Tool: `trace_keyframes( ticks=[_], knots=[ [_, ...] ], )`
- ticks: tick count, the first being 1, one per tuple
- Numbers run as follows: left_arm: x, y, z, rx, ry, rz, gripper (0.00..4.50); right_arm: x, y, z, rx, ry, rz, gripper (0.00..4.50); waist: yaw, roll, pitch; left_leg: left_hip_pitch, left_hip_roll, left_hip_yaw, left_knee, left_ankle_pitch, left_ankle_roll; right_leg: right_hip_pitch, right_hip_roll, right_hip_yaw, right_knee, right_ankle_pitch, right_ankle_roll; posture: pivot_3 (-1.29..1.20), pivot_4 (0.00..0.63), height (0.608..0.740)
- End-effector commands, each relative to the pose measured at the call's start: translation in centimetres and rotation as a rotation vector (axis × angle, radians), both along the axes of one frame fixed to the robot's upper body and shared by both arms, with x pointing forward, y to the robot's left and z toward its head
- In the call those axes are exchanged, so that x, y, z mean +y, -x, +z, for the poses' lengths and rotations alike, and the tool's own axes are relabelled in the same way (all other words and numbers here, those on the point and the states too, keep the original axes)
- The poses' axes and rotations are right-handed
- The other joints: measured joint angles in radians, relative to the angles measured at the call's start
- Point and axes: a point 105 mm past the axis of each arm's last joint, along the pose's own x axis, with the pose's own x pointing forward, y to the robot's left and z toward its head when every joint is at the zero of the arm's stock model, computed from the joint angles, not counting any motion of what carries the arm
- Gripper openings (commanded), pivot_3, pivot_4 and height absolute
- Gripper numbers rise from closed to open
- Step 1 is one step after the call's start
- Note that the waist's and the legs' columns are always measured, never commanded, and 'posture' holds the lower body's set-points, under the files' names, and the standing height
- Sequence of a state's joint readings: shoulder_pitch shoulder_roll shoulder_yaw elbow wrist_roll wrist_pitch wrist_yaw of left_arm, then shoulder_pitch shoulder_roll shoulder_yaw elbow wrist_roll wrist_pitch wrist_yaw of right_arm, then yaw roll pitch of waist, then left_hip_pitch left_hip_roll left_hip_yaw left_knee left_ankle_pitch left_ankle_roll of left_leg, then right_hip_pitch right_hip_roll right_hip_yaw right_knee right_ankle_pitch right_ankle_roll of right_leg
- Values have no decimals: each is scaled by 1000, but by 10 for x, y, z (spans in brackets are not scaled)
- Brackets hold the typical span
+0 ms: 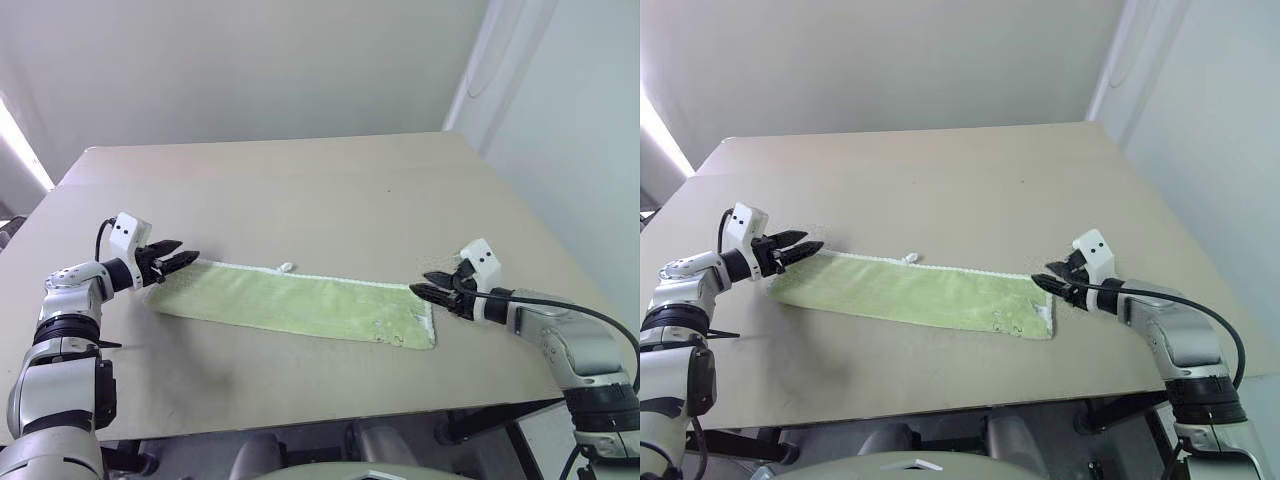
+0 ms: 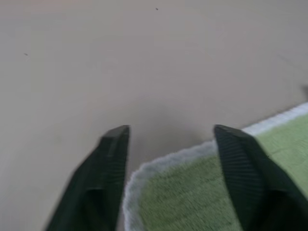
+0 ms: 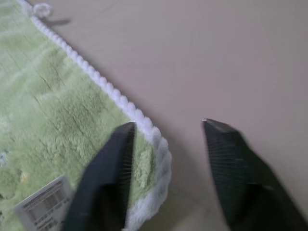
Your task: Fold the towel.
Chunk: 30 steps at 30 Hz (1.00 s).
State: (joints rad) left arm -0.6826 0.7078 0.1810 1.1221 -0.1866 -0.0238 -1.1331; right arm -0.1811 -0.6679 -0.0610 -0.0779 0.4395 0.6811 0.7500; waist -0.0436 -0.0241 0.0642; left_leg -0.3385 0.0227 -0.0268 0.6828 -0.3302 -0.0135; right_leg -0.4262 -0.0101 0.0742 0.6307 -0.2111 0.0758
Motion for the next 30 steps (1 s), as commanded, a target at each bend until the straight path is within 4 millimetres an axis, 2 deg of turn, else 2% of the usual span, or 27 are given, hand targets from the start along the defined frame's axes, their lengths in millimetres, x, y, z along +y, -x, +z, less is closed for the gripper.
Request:
trace_keyframes(
  ticks=[1,2,3,4,8,11,17,22,30],
  knots=[
    [8,-4,37,-89,12,-28,4284,-4,-7,33,-53,-93,-48,3610,0,0,0,0,0,0,0,0,0,0,0,0,0,0,0,0,0,712],
    [8,-3,43,-98,24,-38,4496,-7,-7,38,-32,-133,-72,3918,0,0,0,0,0,0,0,0,0,0,0,0,0,0,0,0,0,712],
    [9,-4,51,-115,31,-43,4500,-9,-2,43,24,-207,-89,4334,0,0,0,-1,0,0,0,0,0,-1,0,0,0,0,0,0,0,712],
    [7,-3,57,-126,36,-61,4500,-11,4,46,83,-273,-94,4485,0,0,0,-1,0,0,0,0,0,-1,0,0,0,0,0,0,0,712],
    [-15,3,75,-148,59,-196,4500,-12,41,51,414,-542,-47,4485,5,0,0,-1,0,-1,0,0,0,0,0,-1,0,0,0,0,0,712],
    [-36,9,80,-144,78,-280,4500,-11,55,56,491,-665,-13,4485,2,0,0,-1,0,0,0,0,0,0,-1,0,0,0,-1,0,0,712],
    [-59,18,70,-104,84,-354,4500,-8,74,36,602,-711,-52,4485,-4,1,0,0,1,0,-1,0,0,1,1,1,0,0,0,0,0,712],
    [-71,22,65,-82,96,-392,4500,-4,94,17,700,-700,-92,4485,-3,1,0,0,1,0,-1,0,0,1,1,1,0,0,0,0,0,712],
    [-86,23,57,-70,105,-430,4500,3,101,4,748,-677,-156,4485,-5,1,0,-1,1,1,-1,0,0,1,1,2,-1,0,0,0,0,712]
  ],
)
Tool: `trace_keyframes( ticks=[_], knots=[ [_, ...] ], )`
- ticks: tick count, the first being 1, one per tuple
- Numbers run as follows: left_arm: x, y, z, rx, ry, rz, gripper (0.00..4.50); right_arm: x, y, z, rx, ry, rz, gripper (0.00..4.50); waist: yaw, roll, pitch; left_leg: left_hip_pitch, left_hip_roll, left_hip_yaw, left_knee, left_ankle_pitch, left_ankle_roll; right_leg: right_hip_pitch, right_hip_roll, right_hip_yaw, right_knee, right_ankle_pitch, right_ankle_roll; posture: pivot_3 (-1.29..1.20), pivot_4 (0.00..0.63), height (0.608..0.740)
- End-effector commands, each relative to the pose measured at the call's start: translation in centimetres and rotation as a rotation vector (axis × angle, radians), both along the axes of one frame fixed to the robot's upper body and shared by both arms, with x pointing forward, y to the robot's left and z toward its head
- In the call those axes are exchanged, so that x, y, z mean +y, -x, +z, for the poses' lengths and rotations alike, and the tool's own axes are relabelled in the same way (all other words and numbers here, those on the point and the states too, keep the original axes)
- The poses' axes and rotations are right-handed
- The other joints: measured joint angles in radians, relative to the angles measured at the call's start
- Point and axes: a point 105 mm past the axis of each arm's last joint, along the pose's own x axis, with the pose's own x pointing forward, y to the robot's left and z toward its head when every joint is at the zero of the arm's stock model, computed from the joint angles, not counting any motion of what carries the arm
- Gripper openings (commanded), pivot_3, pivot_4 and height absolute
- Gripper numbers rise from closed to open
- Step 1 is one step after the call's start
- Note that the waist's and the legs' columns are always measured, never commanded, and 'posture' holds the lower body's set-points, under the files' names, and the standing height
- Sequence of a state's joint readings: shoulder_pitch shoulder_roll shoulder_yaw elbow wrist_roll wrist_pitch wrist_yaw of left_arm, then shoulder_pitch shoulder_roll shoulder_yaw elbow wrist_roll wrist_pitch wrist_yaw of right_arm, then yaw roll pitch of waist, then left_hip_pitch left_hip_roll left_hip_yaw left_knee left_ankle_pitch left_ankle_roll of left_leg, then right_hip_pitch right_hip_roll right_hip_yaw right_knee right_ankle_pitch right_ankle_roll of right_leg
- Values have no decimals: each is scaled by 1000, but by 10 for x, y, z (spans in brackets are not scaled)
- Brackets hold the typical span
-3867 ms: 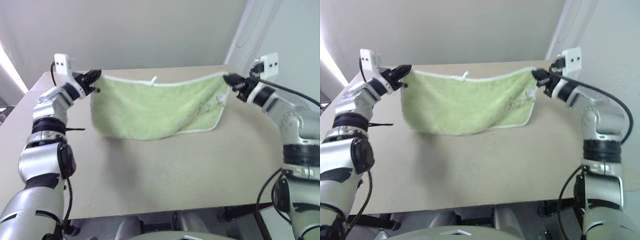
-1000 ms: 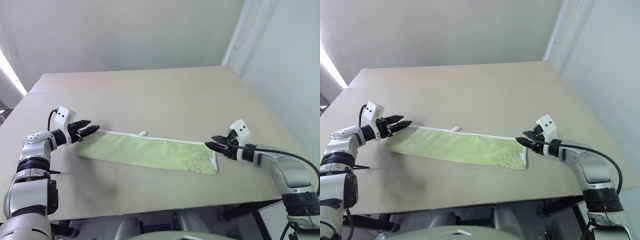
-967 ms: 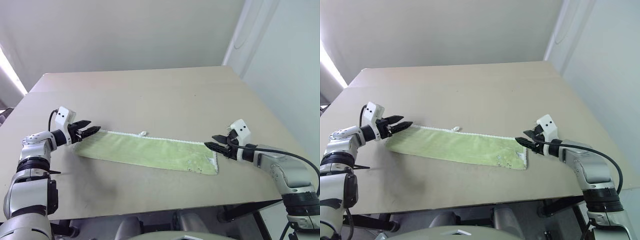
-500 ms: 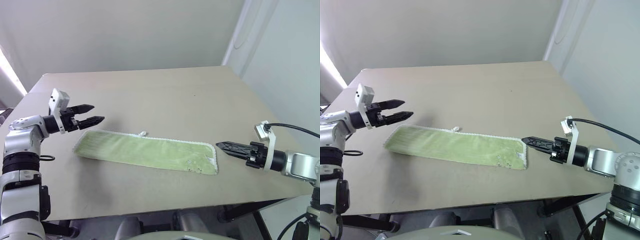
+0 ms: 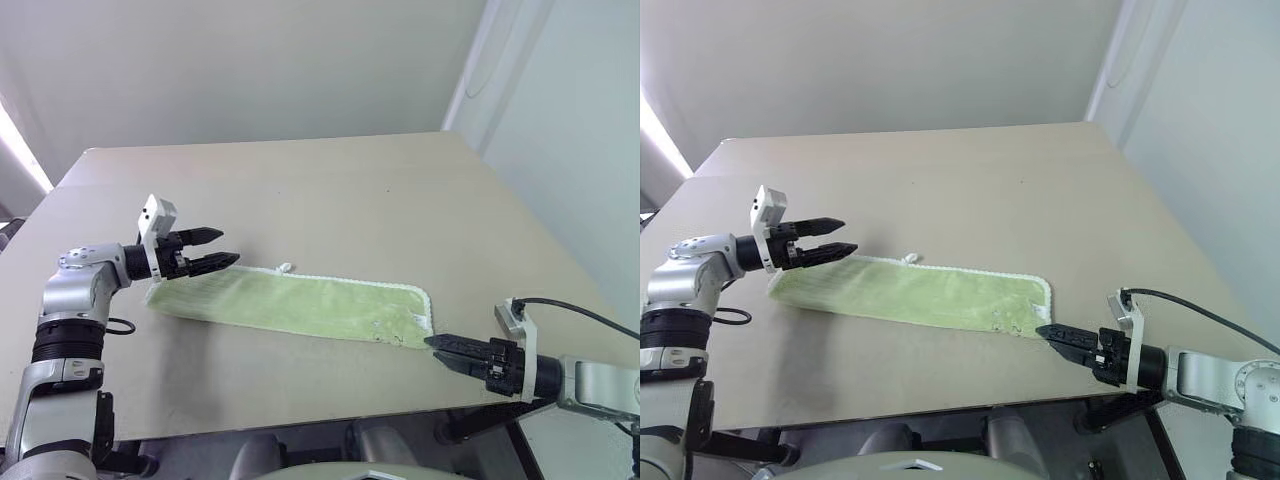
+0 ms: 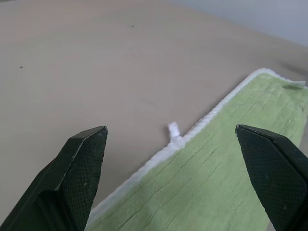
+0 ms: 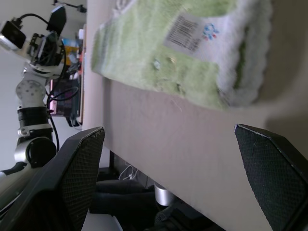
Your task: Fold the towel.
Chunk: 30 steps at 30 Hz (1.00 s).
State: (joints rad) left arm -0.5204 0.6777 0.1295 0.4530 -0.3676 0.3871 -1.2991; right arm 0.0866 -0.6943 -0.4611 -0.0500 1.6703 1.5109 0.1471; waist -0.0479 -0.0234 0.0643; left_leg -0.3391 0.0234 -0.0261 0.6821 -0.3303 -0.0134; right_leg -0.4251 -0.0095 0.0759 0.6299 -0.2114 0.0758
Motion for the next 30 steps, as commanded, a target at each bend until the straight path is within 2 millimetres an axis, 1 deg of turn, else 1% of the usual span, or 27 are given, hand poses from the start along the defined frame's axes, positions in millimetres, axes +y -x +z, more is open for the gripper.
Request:
trace_keyframes(
  ticks=[1,7,10,14,17,20,23,26,27,30],
  knots=[
    [-8,1,9,-49,-17,-37,4500,9,-3,7,-37,17,12,4485,-1,0,0,0,0,0,0,0,0,0,0,0,0,0,0,0,0,712],
    [-11,1,7,-42,-15,-45,4500,16,-18,-6,2,22,-79,4485,-1,0,0,0,0,0,0,0,0,0,0,0,0,0,0,0,0,712],
    [-11,0,8,-41,-13,-42,4500,15,-24,-7,13,11,-124,4485,-2,0,0,0,0,0,0,0,0,0,0,0,-1,0,0,0,0,712],
    [-10,1,6,-40,-26,-42,4500,10,-36,-3,1,9,-181,4485,-3,0,0,0,0,0,0,0,0,0,0,1,0,0,0,0,0,712],
    [-10,2,4,-38,-24,-37,4500,9,-39,-1,-2,10,-189,4485,-1,0,0,0,0,0,0,0,0,0,0,1,-1,0,0,0,0,712],
    [-10,2,4,-40,-26,-37,4500,13,-40,-1,-8,8,-186,4485,0,0,0,0,0,0,0,0,0,0,0,1,-1,0,0,0,0,712],
    [-11,-1,9,-50,-17,-28,4500,21,-38,3,-23,-9,-152,3877,1,0,0,0,0,0,0,0,0,0,0,1,-2,0,0,0,0,712],
    [-9,-3,8,-50,-24,-22,4500,27,-36,3,-24,-14,-133,2846,1,0,0,0,0,0,-1,0,0,-1,0,1,-2,0,0,0,0,712],
    [-9,-2,7,-50,-29,-25,4500,28,-37,3,-23,-16,-131,2408,1,0,0,0,0,0,-1,0,0,-1,0,1,-2,0,0,0,0,712],
    [-9,-5,9,-56,-26,-15,4500,32,-41,3,-28,-20,-130,1358,1,0,0,0,0,0,-1,0,0,-1,0,1,-2,0,0,0,0,712]
  ],
)
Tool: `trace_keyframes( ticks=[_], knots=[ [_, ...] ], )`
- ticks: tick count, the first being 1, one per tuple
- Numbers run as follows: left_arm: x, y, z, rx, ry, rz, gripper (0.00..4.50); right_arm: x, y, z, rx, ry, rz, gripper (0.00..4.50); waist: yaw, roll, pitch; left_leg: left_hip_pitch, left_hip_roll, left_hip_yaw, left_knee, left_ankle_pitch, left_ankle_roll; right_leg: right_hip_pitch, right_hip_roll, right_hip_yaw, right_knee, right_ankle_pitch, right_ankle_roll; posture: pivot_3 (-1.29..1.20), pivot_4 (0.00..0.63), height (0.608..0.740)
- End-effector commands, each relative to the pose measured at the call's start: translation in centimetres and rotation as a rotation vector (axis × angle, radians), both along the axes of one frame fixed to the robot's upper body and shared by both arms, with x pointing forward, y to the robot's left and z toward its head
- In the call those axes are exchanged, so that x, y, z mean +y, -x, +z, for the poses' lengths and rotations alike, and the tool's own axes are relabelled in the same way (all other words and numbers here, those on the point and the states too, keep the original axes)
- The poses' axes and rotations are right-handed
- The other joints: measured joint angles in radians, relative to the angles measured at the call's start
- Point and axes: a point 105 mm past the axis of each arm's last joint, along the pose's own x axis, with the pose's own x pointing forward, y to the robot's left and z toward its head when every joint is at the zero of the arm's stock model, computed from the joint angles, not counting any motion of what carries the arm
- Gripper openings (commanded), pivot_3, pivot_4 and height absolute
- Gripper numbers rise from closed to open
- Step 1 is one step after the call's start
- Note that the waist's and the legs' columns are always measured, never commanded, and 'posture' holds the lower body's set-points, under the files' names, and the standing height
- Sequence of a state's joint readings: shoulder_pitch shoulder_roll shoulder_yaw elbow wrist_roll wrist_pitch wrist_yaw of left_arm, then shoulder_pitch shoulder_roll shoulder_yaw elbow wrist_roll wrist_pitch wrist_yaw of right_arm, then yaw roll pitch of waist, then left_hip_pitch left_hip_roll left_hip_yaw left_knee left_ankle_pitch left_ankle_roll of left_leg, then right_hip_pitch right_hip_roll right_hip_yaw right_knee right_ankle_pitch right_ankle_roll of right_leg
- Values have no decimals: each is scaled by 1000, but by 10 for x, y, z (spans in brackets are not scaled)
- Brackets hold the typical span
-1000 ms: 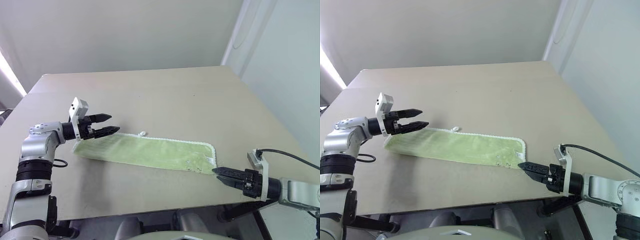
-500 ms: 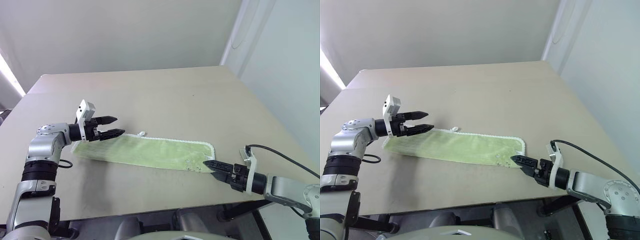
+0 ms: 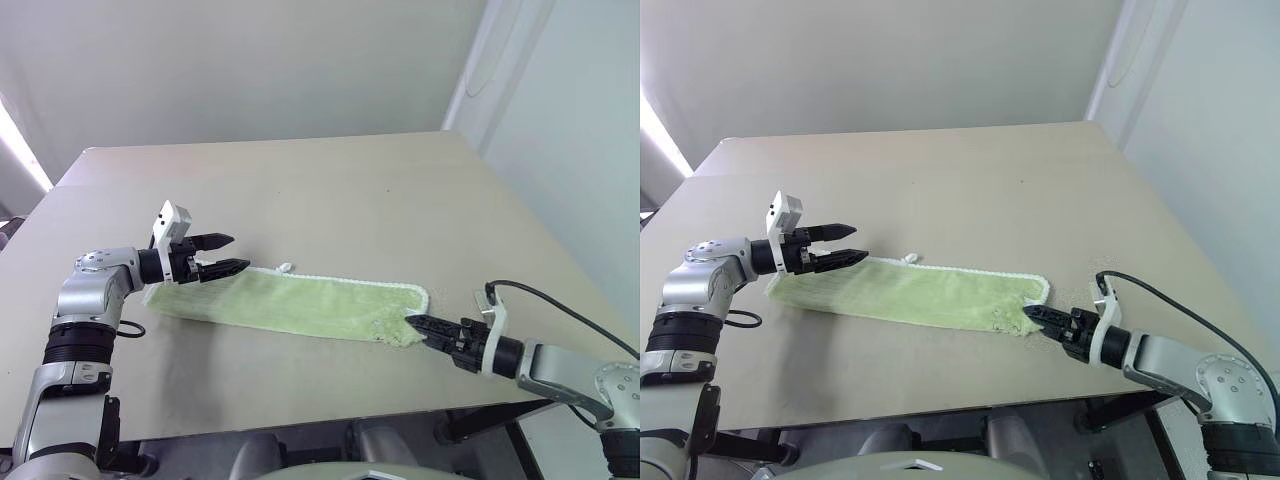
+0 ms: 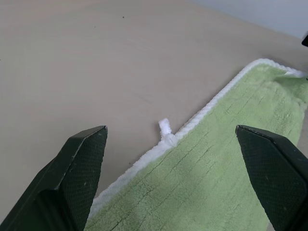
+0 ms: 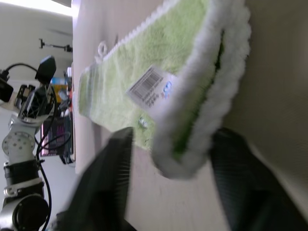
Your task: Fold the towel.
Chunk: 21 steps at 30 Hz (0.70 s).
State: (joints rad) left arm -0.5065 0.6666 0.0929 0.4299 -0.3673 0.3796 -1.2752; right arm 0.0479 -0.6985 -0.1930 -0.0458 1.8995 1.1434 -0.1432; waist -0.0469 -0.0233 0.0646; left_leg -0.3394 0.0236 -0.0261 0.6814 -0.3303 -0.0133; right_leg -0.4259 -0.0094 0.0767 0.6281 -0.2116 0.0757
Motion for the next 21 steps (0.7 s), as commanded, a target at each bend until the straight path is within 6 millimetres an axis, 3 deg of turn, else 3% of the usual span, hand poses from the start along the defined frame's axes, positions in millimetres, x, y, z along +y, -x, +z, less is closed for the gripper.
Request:
trace_keyframes(
  ticks=[1,3,4,9,17,21],
  knots=[
    [0,-6,16,-65,-3,3,4500,6,-8,15,-65,-19,13,921,0,0,0,0,0,0,0,0,0,0,0,0,0,0,0,0,0,712],
    [0,-6,13,-70,-29,-1,4500,2,-13,13,-70,2,-12,182,1,0,0,0,0,0,0,0,0,0,0,0,0,0,0,0,0,712],
    [-1,-7,13,-70,-29,0,4500,0,-16,12,-67,17,-26,31,1,0,0,0,0,0,0,0,0,0,0,0,0,0,0,0,0,712],
    [0,-8,15,-76,-24,8,4500,-16,-16,16,-85,75,-34,31,2,0,0,0,0,0,0,0,0,-1,0,0,0,0,0,0,0,712],
    [7,-10,16,-82,-32,39,4500,-84,-4,45,-106,258,-51,31,4,1,1,-1,-1,0,-1,0,0,-1,0,0,-4,0,0,0,0,712],
    [7,-12,16,-83,-24,49,4500,-106,1,50,-84,326,-55,31,3,1,1,-1,-1,0,-1,0,0,-1,0,0,-4,0,0,0,0,712]
  ],
)
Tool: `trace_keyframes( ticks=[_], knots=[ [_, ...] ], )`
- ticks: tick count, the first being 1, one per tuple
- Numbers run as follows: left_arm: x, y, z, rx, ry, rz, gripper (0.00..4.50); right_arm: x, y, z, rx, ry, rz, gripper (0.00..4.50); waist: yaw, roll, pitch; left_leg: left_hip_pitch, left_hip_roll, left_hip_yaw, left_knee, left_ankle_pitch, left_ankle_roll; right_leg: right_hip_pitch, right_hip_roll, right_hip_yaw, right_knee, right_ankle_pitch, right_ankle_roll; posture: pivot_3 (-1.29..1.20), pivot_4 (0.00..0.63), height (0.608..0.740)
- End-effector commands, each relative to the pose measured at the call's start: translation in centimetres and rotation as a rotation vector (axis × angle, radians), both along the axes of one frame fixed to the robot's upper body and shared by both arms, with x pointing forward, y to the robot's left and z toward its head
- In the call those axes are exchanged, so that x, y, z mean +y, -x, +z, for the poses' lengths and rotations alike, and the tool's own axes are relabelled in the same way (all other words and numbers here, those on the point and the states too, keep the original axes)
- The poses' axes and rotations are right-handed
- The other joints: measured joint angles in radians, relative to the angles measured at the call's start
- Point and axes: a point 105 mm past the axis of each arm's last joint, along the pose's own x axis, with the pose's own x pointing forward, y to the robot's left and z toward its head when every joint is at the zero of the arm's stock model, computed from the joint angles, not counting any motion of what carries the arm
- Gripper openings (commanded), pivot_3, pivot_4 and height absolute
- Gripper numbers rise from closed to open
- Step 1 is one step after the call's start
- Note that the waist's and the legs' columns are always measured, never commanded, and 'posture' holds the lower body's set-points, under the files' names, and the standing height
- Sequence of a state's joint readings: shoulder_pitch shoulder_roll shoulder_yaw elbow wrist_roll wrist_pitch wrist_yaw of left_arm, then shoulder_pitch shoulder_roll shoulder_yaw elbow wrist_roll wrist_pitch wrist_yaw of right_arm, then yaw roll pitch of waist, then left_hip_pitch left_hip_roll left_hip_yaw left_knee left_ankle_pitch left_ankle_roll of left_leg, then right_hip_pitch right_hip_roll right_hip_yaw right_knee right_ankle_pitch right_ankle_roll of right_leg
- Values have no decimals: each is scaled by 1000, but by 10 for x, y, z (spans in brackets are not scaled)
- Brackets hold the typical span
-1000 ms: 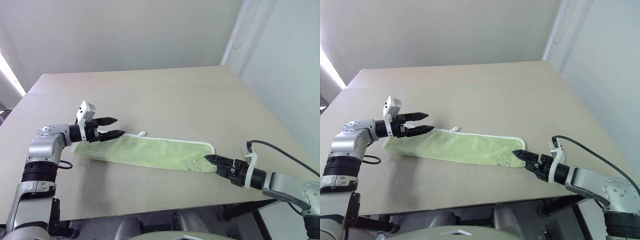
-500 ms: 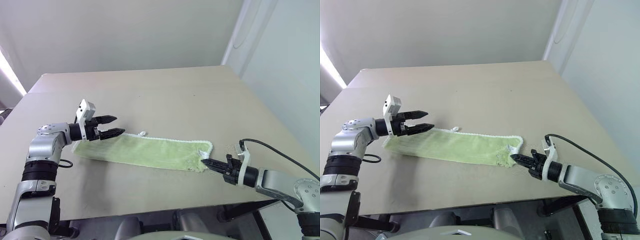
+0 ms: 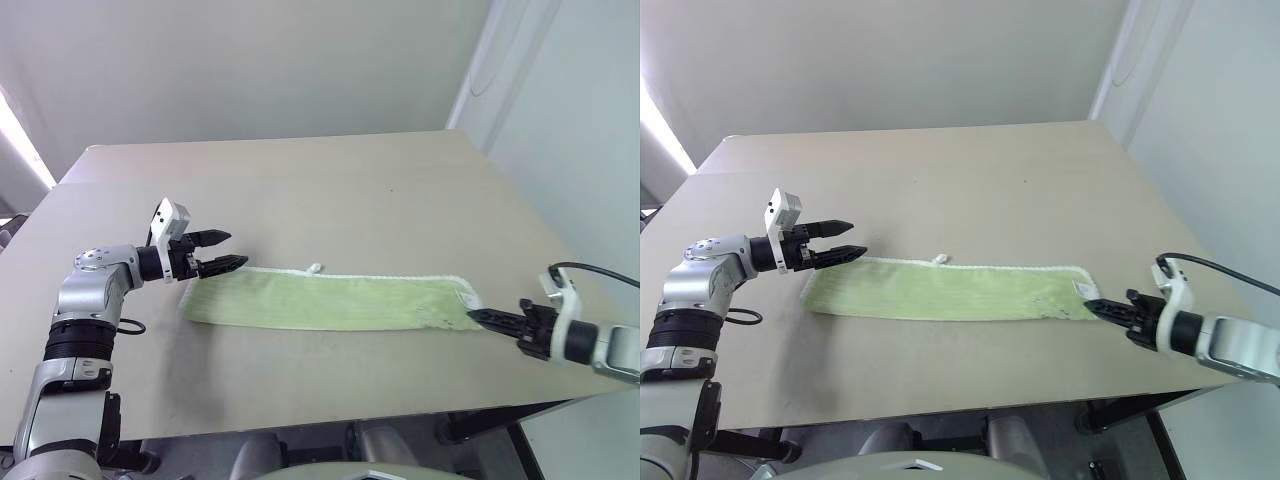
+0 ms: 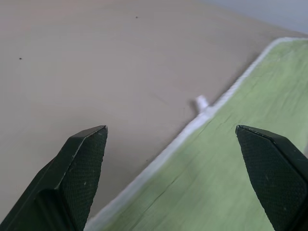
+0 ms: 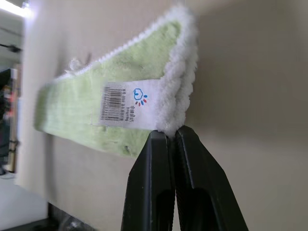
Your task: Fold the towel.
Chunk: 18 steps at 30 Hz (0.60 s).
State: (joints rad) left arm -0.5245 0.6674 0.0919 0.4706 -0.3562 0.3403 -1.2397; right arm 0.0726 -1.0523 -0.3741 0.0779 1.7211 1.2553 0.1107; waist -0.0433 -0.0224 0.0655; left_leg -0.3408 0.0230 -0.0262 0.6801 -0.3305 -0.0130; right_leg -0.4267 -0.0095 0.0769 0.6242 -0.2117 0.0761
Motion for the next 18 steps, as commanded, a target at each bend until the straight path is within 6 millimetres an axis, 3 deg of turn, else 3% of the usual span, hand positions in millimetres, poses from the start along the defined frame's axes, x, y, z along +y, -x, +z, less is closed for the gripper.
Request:
trace_keyframes(
  ticks=[1,7,13,18],
  knots=[
    [2,-6,15,-59,-10,6,4500,-18,-2,14,-26,52,-11,31,-2,0,0,0,0,0,0,0,0,0,0,0,0,0,0,0,0,712],
    [0,-8,14,-61,1,14,4500,-25,-15,22,-61,192,-6,31,-2,0,0,1,0,1,0,0,0,0,0,0,0,0,0,0,0,712],
    [-1,-4,8,-46,-21,-4,4500,13,-24,42,-187,207,136,31,-1,1,0,0,0,0,-1,0,0,0,0,0,-1,0,0,0,0,712],
    [1,-2,8,-42,-24,1,4500,43,-15,62,-287,160,278,31,0,1,0,-2,0,0,-1,0,0,0,0,0,-4,0,0,0,0,712]
  ],
)
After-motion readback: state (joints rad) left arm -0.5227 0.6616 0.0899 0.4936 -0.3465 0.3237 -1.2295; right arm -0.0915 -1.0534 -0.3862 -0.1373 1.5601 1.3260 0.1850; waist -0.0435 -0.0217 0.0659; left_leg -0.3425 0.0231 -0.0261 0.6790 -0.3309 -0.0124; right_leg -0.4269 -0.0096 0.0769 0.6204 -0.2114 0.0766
